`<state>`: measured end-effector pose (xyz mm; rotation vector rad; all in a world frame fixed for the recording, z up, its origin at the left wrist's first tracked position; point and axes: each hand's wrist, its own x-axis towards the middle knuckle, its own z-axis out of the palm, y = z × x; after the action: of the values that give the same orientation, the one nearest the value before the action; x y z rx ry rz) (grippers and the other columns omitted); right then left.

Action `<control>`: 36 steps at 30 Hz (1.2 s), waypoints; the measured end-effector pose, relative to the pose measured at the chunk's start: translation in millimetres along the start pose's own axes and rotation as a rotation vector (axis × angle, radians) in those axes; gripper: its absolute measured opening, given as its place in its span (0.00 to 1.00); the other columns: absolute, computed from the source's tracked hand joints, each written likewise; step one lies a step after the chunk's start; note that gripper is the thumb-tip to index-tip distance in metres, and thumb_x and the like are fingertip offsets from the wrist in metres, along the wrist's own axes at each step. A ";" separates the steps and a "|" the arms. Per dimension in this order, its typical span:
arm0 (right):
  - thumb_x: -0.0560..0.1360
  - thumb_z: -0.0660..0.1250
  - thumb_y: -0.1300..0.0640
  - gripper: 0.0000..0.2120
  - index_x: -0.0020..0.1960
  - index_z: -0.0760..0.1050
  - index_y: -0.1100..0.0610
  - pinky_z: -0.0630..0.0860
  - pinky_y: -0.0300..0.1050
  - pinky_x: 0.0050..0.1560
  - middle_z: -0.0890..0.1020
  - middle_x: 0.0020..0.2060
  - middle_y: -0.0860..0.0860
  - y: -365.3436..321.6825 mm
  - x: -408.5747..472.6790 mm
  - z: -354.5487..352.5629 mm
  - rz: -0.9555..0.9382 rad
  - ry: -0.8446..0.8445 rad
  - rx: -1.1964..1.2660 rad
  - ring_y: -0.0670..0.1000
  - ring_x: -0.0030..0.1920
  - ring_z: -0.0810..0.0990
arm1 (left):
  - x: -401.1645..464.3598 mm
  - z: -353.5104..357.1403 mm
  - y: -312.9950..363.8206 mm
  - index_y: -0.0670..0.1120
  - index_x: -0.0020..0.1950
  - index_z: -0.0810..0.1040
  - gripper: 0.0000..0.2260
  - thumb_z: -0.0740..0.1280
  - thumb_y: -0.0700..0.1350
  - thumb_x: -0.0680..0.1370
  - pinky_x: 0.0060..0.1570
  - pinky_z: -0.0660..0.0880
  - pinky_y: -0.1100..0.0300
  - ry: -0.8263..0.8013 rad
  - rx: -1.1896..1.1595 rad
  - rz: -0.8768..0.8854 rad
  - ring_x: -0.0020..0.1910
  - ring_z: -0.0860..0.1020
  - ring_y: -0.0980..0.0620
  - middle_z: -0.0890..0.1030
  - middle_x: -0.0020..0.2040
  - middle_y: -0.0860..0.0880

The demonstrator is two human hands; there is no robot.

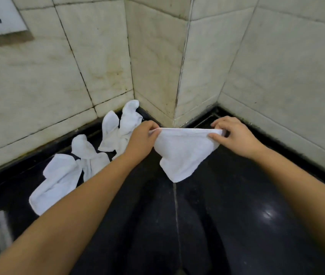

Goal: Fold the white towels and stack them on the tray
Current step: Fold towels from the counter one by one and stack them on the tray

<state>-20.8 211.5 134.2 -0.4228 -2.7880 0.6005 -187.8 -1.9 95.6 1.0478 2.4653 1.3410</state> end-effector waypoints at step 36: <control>0.77 0.61 0.55 0.08 0.40 0.71 0.52 0.72 0.46 0.42 0.78 0.42 0.53 108.4 -237.0 57.9 0.958 -0.095 0.158 0.54 0.41 0.76 | -115.3 172.5 15.2 0.48 0.46 0.76 0.02 0.65 0.44 0.77 0.45 0.72 0.59 -0.517 0.157 -0.249 0.45 0.76 0.52 0.78 0.44 0.48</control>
<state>205.0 206.6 -8.2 -1.7458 -2.4417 1.0182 -19.7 47.7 -16.5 0.9317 2.2316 0.7022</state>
